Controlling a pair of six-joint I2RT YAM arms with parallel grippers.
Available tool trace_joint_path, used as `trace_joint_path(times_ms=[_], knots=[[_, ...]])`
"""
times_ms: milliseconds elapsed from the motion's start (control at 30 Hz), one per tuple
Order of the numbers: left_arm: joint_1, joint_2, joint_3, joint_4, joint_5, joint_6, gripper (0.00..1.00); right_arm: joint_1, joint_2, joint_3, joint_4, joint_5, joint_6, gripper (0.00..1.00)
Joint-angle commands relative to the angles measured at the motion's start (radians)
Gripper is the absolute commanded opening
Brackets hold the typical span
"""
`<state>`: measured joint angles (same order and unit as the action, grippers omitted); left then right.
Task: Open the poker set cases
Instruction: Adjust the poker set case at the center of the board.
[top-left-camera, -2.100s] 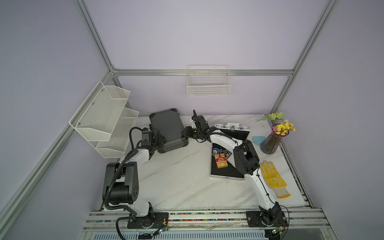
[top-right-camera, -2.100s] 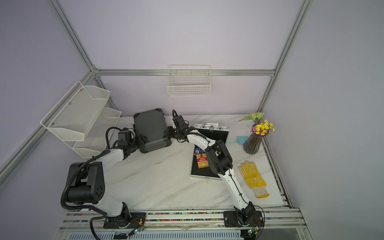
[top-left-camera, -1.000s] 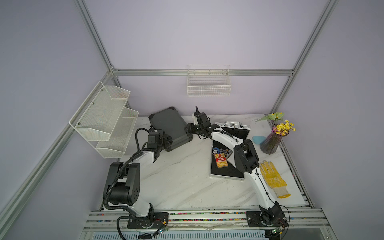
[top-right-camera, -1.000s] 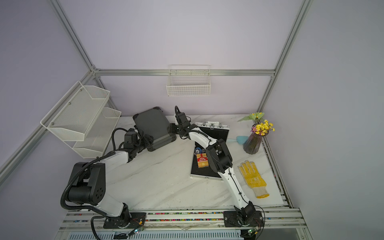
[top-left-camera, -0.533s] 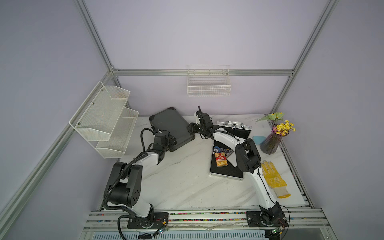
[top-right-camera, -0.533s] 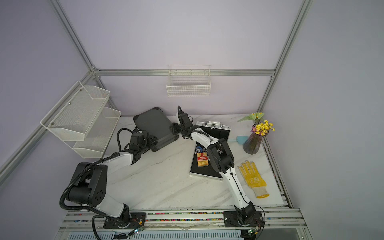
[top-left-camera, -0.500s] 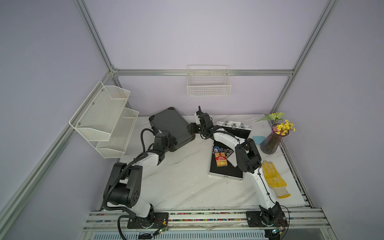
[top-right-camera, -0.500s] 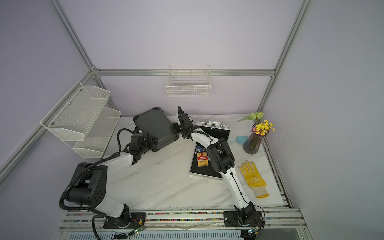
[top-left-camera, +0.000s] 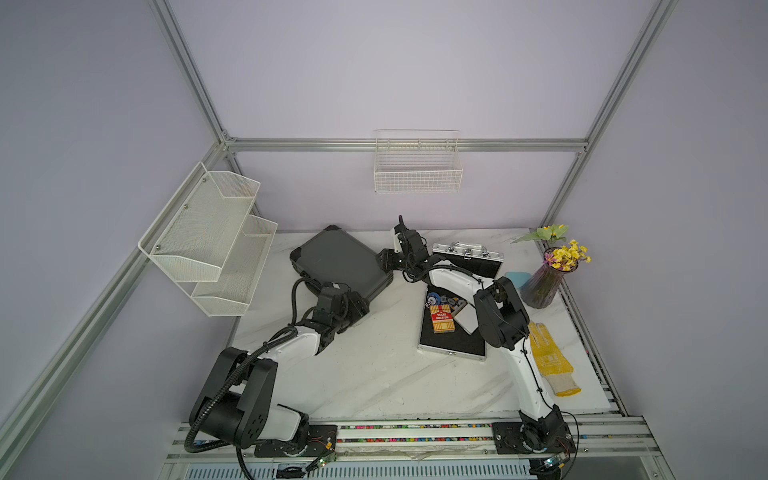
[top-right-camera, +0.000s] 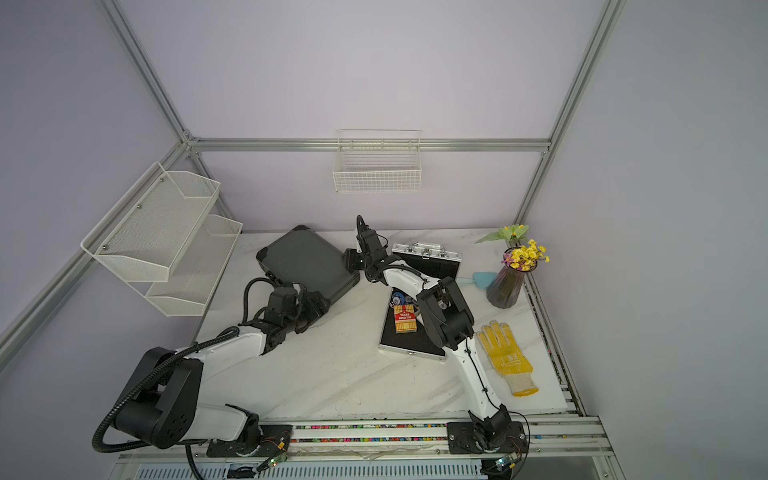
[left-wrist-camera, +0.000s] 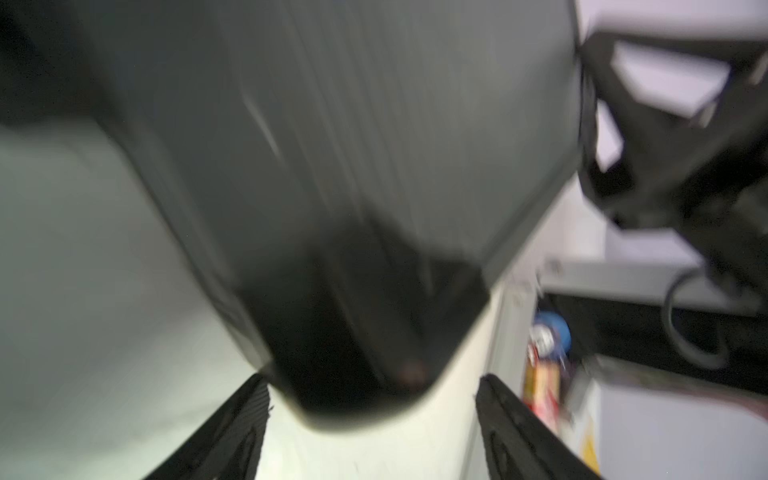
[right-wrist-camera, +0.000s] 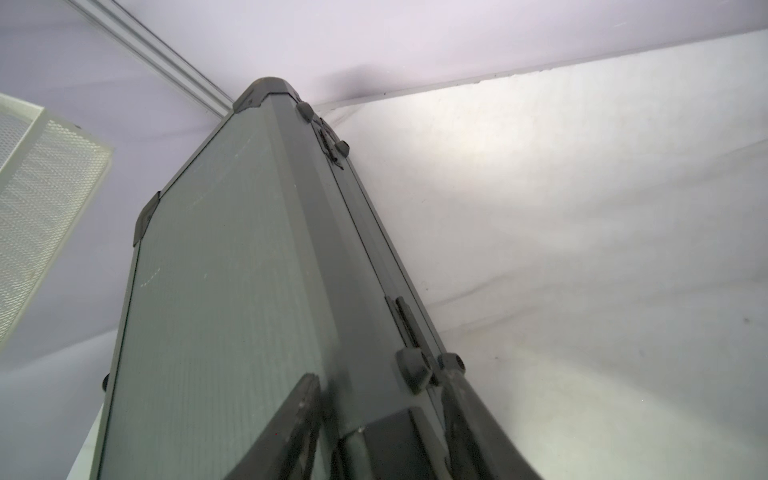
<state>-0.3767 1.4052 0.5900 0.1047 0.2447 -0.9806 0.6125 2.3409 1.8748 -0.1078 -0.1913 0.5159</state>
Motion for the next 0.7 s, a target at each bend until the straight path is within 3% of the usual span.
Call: trace_joint_path(times_ms=[0,267,533,667], knots=[[-0.072,-0.071,-0.021,0.109,0.268,-0.071,0.79,0.247,0.029,-0.078,-0.178,-0.309,0.044,0.5],[-0.108,-0.182,-0.076,0.063,0.245,-0.084,0.79,0.268,-0.023,-0.165,-0.176,-0.269,0.061,0.5],[-0.061,-0.389,0.09,-0.4,0.016,0.226,0.81,0.262,-0.057,-0.143,-0.213,-0.178,0.067,0.53],[0.052,-0.463,0.187,-0.562,-0.106,0.378,0.83,0.263,-0.073,-0.119,-0.213,-0.148,0.091,0.58]])
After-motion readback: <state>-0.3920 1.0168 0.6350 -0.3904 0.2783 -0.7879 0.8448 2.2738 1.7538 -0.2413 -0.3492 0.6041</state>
